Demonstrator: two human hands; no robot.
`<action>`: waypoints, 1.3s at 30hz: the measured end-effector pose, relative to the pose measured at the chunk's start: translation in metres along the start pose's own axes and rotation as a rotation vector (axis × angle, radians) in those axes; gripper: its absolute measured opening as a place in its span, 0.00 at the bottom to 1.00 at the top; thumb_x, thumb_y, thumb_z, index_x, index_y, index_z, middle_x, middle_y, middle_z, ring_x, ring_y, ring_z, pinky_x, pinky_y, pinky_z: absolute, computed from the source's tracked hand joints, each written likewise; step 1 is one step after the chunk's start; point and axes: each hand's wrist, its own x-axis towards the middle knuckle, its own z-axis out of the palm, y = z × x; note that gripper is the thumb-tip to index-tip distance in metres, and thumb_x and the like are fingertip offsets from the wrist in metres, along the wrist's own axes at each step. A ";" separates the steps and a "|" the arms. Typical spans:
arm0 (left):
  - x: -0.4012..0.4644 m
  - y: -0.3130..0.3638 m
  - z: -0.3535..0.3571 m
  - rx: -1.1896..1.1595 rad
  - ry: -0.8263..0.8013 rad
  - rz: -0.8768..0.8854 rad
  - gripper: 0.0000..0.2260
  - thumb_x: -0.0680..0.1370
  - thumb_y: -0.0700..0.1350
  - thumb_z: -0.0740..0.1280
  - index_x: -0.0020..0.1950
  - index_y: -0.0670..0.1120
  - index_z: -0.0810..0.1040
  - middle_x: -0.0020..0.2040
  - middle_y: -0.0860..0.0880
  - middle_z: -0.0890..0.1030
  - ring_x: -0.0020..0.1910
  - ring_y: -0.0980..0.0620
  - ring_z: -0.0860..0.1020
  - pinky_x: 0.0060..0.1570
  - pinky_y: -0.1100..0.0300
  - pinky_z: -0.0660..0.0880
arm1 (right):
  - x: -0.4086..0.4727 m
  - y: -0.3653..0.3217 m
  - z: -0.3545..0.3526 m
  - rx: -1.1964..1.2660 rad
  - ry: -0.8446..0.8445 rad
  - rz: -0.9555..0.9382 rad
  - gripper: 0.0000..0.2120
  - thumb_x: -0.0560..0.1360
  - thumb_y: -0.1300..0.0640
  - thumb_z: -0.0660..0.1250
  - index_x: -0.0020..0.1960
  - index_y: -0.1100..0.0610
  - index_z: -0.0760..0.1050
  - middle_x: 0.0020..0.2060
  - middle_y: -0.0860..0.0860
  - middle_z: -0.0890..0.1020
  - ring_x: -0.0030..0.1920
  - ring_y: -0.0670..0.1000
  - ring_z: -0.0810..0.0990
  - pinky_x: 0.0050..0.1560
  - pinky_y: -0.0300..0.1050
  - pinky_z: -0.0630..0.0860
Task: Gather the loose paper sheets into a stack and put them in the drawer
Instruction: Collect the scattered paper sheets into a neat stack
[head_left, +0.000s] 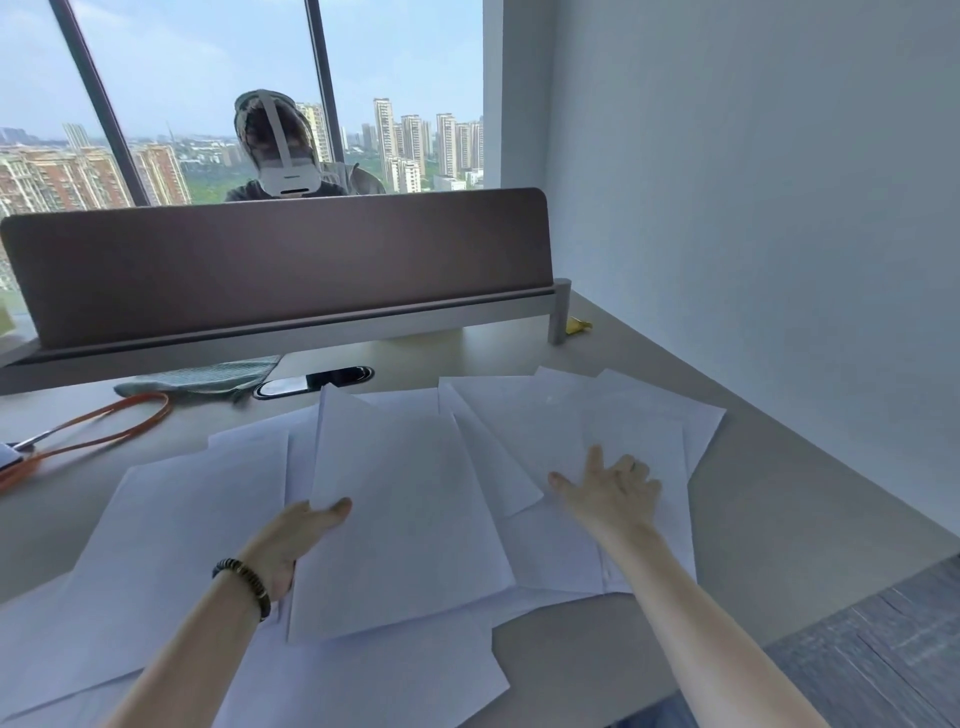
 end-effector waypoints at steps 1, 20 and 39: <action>-0.001 0.001 0.001 -0.011 -0.003 0.005 0.21 0.74 0.52 0.74 0.62 0.41 0.80 0.60 0.40 0.82 0.62 0.38 0.78 0.68 0.38 0.69 | 0.001 0.002 0.003 -0.019 -0.046 0.016 0.40 0.77 0.29 0.48 0.81 0.52 0.49 0.78 0.66 0.56 0.78 0.65 0.55 0.73 0.63 0.55; -0.007 0.005 0.012 -0.027 -0.006 0.037 0.12 0.80 0.44 0.68 0.59 0.39 0.80 0.55 0.37 0.83 0.55 0.38 0.81 0.62 0.41 0.75 | -0.005 -0.010 -0.002 0.813 -0.015 -0.098 0.31 0.74 0.62 0.70 0.75 0.54 0.64 0.57 0.56 0.79 0.54 0.54 0.76 0.46 0.40 0.70; -0.006 0.003 0.012 -0.023 0.000 0.039 0.13 0.79 0.44 0.69 0.58 0.37 0.81 0.51 0.38 0.85 0.49 0.38 0.84 0.54 0.46 0.79 | 0.000 0.010 -0.016 0.703 -0.030 0.042 0.21 0.75 0.59 0.70 0.65 0.60 0.68 0.60 0.59 0.77 0.53 0.57 0.75 0.47 0.45 0.72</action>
